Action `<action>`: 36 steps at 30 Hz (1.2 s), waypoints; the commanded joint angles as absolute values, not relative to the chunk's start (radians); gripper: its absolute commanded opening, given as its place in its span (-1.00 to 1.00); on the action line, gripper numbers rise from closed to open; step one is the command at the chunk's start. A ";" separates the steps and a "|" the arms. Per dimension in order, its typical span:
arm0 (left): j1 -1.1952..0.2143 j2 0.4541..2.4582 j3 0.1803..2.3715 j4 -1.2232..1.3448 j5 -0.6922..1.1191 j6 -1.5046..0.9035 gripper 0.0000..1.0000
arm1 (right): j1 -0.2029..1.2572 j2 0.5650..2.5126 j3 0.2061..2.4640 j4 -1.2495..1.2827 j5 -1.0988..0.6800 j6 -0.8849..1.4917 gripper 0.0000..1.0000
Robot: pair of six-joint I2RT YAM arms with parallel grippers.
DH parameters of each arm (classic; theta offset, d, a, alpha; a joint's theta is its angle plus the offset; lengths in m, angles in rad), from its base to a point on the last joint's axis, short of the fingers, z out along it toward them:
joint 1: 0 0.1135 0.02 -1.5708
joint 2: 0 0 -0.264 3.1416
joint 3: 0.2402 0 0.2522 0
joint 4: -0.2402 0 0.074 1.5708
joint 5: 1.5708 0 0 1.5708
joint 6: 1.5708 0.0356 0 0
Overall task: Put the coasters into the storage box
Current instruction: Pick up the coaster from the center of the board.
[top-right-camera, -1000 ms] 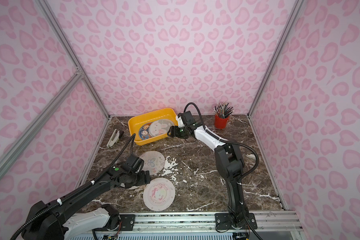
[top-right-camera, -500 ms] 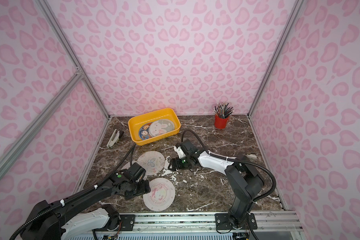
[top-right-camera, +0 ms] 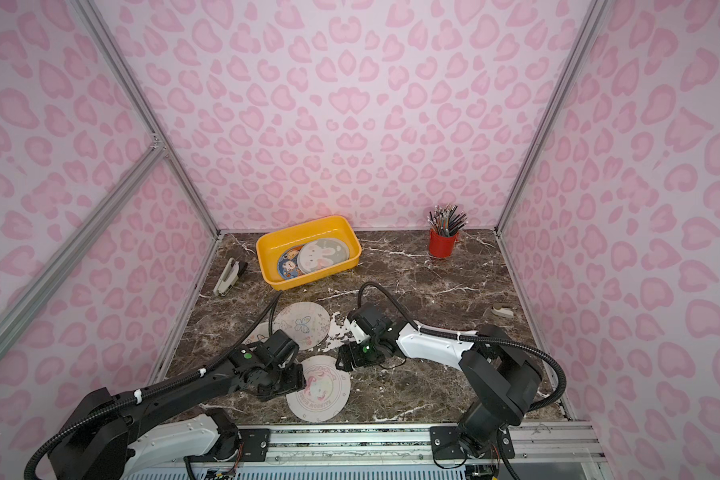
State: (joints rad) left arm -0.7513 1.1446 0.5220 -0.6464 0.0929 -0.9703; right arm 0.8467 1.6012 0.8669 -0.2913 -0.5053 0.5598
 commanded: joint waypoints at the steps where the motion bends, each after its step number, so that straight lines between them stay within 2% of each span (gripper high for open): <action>1: -0.778 1.155 0.516 -0.624 0.073 -1.010 0.54 | 0.857 1.597 0.847 -0.305 -0.490 0.584 0.63; 24: -0.839 1.236 0.551 -0.548 0.064 -1.016 0.36 | 0.905 1.590 0.757 -0.247 -0.508 0.683 0.62; 31: -0.848 1.243 0.557 -0.552 0.060 -1.011 0.29 | 0.926 1.592 0.743 -0.280 -0.497 0.706 0.50; 36: -0.848 1.238 0.551 -0.553 0.058 -1.010 0.22 | 0.937 1.606 0.740 -0.273 -0.498 0.719 0.34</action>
